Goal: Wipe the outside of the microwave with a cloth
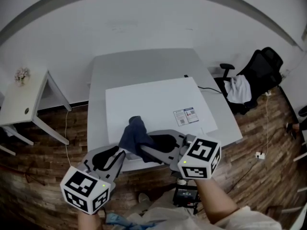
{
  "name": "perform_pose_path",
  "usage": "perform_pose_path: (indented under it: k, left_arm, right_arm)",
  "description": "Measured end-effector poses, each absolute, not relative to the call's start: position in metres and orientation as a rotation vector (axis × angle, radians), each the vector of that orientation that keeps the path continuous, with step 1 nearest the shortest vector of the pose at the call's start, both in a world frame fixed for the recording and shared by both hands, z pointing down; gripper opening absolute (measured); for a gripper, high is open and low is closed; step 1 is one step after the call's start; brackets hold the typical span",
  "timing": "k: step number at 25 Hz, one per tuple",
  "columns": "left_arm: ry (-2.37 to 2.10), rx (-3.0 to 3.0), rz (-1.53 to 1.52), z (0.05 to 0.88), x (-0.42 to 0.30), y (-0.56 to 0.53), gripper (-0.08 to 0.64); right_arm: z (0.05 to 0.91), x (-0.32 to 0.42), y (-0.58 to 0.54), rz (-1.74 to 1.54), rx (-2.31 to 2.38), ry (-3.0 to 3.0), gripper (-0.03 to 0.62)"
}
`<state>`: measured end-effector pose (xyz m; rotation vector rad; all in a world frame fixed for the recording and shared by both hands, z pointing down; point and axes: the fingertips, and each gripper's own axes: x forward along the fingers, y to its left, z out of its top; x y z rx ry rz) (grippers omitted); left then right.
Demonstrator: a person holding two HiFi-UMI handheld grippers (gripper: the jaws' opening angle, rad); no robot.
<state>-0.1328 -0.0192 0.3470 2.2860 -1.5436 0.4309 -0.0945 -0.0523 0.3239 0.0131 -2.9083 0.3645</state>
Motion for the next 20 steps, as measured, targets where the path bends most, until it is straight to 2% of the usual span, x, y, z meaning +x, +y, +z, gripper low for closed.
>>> perform_pose_path:
  k: [20]
  left_arm:
    - [-1.552, 2.263, 0.409, 0.346, -0.146, -0.029, 0.074]
  right_arm:
    - [0.319, -0.105, -0.062, 0.34, -0.009, -2.913, 0.092]
